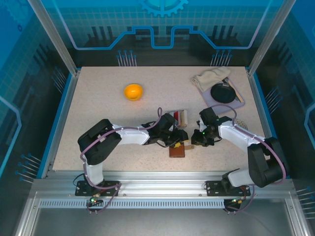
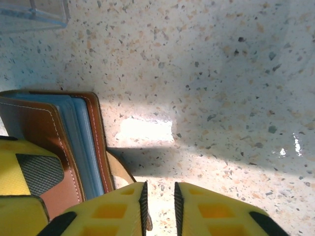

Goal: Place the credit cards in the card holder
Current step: Close the card holder at the bottom-center of the table, then close the button on the card holder.

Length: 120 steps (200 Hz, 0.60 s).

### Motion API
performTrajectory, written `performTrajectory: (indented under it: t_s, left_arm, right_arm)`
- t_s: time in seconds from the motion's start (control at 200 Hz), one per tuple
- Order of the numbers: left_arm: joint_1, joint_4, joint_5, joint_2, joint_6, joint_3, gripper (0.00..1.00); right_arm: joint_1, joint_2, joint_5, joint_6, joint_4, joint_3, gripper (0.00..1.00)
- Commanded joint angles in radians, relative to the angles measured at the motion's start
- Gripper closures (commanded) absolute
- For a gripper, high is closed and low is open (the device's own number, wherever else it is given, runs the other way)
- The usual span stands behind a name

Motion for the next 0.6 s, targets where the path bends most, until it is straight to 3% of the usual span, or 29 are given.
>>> performTrajectory:
  t_s: [0.0, 0.185, 0.4, 0.595]
  left_arm:
    - [-0.007, -0.001, -0.012, -0.029, 0.012, 0.004, 0.53]
    - [-0.007, -0.012, -0.016, -0.027, 0.013, 0.004, 0.53]
    - [-0.007, -0.022, -0.023, -0.03, 0.017, 0.003, 0.53]
    - [-0.007, -0.02, -0.029, -0.034, 0.015, -0.004, 0.54]
  right_arm:
    - [0.003, 0.005, -0.048, -0.026, -0.03, 0.029, 0.79]
    - [0.016, 0.032, -0.09, -0.042, -0.02, 0.039, 0.78]
    - [0.016, -0.04, -0.058, -0.049, -0.06, 0.036, 0.65]
    - [0.017, -0.065, -0.146, -0.059, -0.026, 0.002, 0.62]
